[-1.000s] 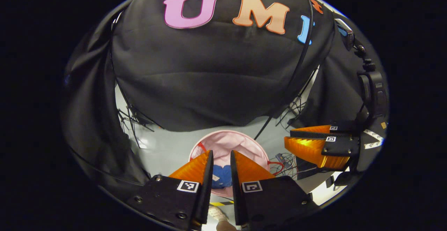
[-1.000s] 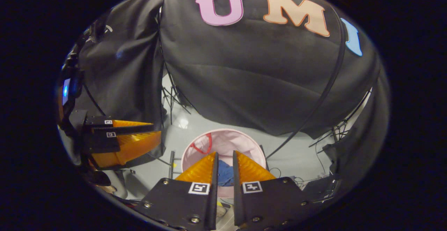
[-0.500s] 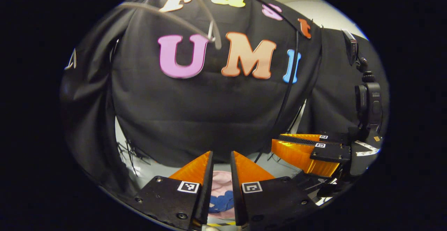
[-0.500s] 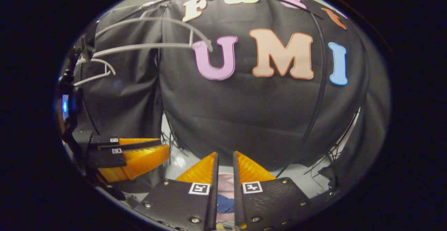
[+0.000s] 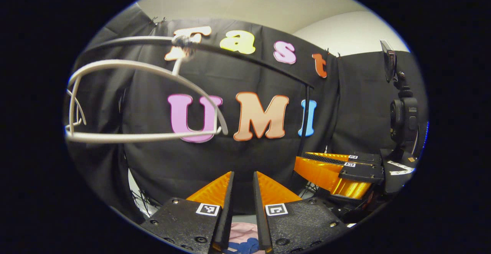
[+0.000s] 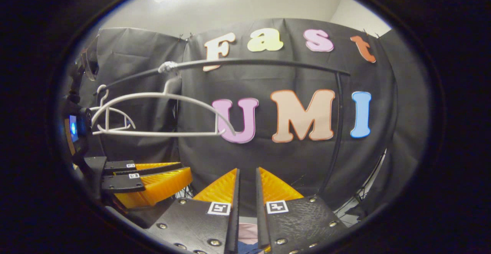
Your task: Grasp the clothes on the hanger with both hands and then place them into the laundry hamper below.
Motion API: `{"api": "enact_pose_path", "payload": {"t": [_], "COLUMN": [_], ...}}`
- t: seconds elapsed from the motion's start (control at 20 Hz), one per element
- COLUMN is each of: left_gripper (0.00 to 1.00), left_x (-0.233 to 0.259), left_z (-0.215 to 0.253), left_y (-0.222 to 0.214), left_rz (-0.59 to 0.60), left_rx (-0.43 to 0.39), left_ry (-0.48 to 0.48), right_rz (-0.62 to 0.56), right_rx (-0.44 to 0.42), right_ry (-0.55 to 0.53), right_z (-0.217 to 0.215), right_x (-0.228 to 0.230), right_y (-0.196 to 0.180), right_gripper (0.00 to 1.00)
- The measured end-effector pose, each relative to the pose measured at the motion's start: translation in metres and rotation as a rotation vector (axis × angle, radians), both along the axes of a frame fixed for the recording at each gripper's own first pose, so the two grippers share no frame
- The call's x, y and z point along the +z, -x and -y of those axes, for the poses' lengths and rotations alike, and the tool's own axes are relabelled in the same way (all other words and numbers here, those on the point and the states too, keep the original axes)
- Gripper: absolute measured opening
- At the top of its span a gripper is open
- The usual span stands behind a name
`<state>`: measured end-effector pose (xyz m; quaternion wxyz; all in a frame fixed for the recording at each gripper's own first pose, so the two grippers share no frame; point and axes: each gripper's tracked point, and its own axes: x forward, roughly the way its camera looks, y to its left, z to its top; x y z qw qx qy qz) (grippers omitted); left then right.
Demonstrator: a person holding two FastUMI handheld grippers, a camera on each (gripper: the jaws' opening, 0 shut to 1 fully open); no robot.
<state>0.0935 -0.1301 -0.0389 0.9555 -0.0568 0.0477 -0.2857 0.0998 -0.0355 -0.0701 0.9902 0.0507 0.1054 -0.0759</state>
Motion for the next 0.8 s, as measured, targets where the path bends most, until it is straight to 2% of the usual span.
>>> {"api": "enact_pose_path", "payload": {"t": [0.05, 0.2, 0.25, 0.3, 0.35, 0.4, 0.45, 0.5, 0.55, 0.6, 0.65, 0.7, 0.8], "left_gripper": [0.29, 0.36, 0.29, 0.36, 0.23, 0.29, 0.24, 0.29, 0.39, 0.42, 0.53, 0.55, 0.67], "left_x": [0.009, 0.029, 0.035, 0.04, 0.044, 0.046, 0.047, 0.049, 0.053, 0.057, 0.06, 0.062, 0.065], "left_z": [0.0, -0.005, -0.007, -0.008, -0.009, -0.01, -0.009, -0.008, -0.006, -0.004, -0.005, -0.006, -0.006], "left_y": [0.0, 0.0, 0.002, 0.001, 0.002, 0.003, 0.003, 0.004, 0.005, 0.007, 0.006, 0.006, 0.008], "left_rz": [0.018, 0.051, 0.063, 0.071, 0.077, 0.081, 0.086, 0.093, 0.097, 0.101, 0.105, 0.107, 0.108], "left_rx": [0.004, 0.019, 0.026, 0.031, 0.036, 0.041, 0.041, 0.041, 0.042, 0.038, 0.042, 0.044, 0.042], "left_ry": [0.005, 0.014, 0.014, 0.015, 0.016, 0.017, 0.018, 0.02, 0.02, 0.022, 0.024, 0.026, 0.036], "right_rz": [0.019, 0.07, 0.087, 0.097, 0.106, 0.112, 0.122, 0.125, 0.129, 0.13, 0.133, 0.135, 0.146], "right_rx": [-0.001, -0.006, -0.008, -0.009, -0.01, -0.011, -0.016, -0.019, -0.019, -0.018, -0.021, -0.02, -0.024], "right_ry": [0.009, 0.035, 0.035, 0.033, 0.032, 0.033, 0.034, 0.034, 0.035, 0.034, 0.038, 0.037, 0.042], "right_z": [0.001, 0.0, 0.001, 0.0, 0.0, 0.001, 0.002, 0.003, 0.002, 0.001, 0.002, 0.003, 0.004], "right_x": [0.011, 0.039, 0.047, 0.054, 0.058, 0.062, 0.066, 0.068, 0.069, 0.07, 0.071, 0.071, 0.075], "right_y": [0.002, 0.004, 0.006, 0.008, 0.01, 0.012, 0.012, 0.013, 0.017, 0.016, 0.018, 0.016, 0.019], "right_gripper": [0.2, 0.19, 0.19, 0.19, 0.14, 0.14, 0.19, 0.19, 0.19, 0.17, 0.22, 0.26, 0.39]}}
